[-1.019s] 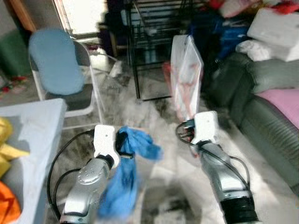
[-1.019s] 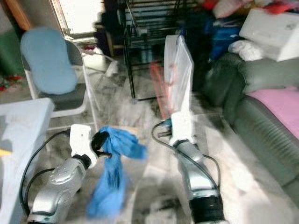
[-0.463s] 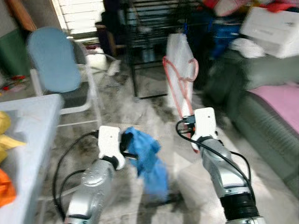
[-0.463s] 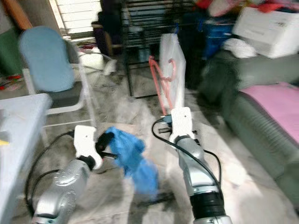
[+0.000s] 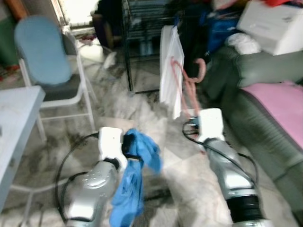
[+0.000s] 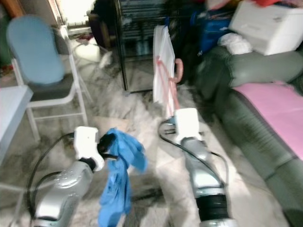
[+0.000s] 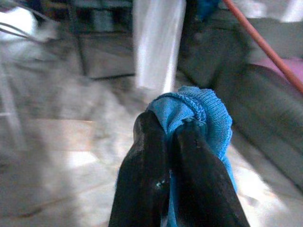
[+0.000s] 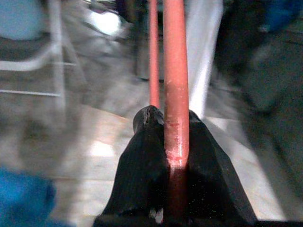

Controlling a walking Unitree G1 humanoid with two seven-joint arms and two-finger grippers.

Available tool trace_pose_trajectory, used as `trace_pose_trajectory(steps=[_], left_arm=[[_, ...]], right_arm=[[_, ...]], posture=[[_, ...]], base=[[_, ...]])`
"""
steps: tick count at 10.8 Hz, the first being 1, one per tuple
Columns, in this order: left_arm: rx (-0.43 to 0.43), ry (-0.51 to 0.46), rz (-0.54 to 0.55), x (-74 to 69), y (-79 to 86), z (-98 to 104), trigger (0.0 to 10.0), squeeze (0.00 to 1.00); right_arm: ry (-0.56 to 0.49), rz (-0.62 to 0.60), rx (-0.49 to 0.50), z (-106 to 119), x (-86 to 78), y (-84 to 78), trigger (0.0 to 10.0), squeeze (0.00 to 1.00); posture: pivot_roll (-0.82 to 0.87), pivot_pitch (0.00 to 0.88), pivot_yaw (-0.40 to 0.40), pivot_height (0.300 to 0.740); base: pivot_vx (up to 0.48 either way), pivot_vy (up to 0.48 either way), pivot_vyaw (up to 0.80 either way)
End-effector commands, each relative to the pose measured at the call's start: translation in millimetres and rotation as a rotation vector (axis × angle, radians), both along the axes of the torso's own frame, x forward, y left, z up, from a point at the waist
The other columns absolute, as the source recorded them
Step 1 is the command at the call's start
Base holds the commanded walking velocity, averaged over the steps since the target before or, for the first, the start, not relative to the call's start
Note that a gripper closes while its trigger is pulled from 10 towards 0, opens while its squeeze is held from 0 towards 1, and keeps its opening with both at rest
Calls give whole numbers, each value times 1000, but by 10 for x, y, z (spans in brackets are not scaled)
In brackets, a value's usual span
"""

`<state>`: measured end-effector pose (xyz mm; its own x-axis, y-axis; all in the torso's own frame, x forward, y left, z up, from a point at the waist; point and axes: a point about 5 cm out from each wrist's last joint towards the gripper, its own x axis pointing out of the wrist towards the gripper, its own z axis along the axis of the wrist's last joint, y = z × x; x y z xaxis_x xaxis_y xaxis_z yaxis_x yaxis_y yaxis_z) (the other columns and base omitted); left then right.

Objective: Hang hanger

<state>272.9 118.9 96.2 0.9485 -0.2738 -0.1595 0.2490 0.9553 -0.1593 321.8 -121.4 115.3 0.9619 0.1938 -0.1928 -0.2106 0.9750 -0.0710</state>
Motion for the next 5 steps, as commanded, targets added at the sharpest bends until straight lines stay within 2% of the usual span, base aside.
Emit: trace_pose_trajectory(steps=[1,5], left_arm=[[12,-23,5,37,-23,55,10000,0],[71,-53,102,137,81,89,10000,0]], right_arm=[[3,1,-7,5,-4,-55,10000,0],[33,64,-7,-46,-92,-33,10000,0]], posture=[[6,0,50,740],[-4,0,52,740]], base=[[0,0,0],[0,0,0]])
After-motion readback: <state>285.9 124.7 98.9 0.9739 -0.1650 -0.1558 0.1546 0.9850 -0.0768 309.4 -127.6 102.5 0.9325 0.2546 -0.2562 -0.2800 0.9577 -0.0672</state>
